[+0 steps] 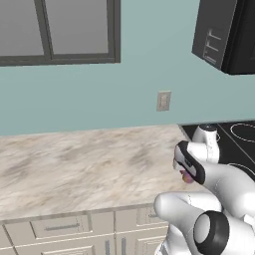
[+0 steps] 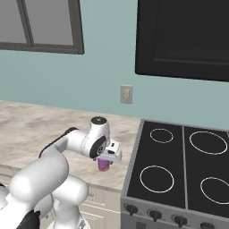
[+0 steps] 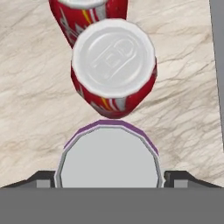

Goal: Four empty soda cans are scattered around the kitchen. Gather all the cans and cluster them next to the stove for recycling.

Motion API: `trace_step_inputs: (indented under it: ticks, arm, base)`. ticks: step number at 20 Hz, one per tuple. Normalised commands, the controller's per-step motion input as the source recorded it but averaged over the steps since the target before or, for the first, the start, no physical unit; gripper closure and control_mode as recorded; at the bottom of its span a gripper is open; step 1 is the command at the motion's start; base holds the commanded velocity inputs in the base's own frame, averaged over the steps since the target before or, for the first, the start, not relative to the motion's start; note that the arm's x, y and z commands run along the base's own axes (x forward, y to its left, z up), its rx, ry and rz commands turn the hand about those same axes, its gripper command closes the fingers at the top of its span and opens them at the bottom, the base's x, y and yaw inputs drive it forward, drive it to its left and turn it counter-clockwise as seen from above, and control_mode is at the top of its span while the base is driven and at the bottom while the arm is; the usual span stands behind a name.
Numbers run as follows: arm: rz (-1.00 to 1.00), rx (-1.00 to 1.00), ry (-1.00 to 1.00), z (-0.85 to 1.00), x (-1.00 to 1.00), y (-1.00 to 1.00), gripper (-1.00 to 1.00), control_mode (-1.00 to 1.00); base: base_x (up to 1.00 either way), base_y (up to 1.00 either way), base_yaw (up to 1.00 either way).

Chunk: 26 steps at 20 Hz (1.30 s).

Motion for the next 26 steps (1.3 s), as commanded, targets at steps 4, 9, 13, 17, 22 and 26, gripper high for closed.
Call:
trace_step_inputs:
  ticks: [4, 9, 13, 17, 22, 26]
  arm:
    - [0.0, 0.0, 0.01, 0.07, 0.0, 0.0, -1.0, -1.0]
    - [0.0, 0.0, 0.0, 0.39, -0.01, -0.02, -1.0, -1.0]
    - [0.0, 0.0, 0.0, 0.6, -0.11, 0.0, -1.0, -1.0]
    - [-0.04, 0.0, -0.01, 0.52, -0.41, 0.0, -1.0, -1.0]
    - [-0.02, 0.0, 0.0, 0.59, -0.61, 0.0, -1.0, -1.0]
    - [-0.01, 0.0, 0.0, 0.52, -0.7, 0.0, -1.0, -1.0]
  base:
    - [0.0, 0.0, 0.0]
    - [0.0, 0.0, 0.0]
    - [0.0, 0.0, 0.0]
    - [0.0, 0.0, 0.0]
    - [0.0, 0.0, 0.0]
    - [0.0, 0.0, 0.0]
